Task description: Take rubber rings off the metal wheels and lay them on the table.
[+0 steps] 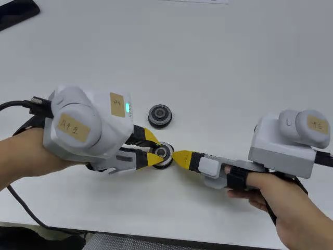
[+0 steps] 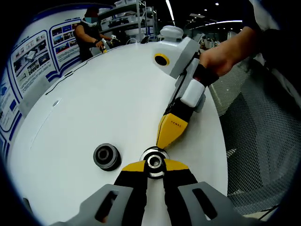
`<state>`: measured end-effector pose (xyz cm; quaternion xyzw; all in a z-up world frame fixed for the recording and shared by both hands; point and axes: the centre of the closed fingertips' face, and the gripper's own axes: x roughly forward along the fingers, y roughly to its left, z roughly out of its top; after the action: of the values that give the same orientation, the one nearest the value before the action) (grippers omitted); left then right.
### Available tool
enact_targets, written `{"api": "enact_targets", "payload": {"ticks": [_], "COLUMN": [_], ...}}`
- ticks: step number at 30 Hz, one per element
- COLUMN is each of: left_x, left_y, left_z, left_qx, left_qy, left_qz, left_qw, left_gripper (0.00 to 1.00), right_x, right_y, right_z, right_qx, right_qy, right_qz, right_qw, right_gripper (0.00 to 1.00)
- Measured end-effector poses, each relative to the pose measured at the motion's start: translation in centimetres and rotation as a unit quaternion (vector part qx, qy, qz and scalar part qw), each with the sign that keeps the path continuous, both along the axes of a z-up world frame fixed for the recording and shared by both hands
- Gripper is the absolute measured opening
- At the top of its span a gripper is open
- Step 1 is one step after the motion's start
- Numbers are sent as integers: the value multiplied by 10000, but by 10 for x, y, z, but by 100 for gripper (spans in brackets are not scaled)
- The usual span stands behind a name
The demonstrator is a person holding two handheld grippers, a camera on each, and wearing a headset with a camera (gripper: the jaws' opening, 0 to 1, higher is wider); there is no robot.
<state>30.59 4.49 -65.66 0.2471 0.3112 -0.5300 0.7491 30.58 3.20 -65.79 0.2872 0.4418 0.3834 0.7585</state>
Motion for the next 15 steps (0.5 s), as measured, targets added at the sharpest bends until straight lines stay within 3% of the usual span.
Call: {"api": "enact_targets", "payload": {"ticks": [15], "left_x": [0], "left_y": [1], "left_z": [0], "left_qx": [-23], "left_qy": [-11], "left_qz": [39], "left_qw": [10000], "left_gripper": [12], "right_x": [0], "right_y": [3], "right_z": [1], "right_qx": [-193], "right_qy": [-185], "right_qz": [103], "right_qw": [9996], "right_gripper": [0]}}
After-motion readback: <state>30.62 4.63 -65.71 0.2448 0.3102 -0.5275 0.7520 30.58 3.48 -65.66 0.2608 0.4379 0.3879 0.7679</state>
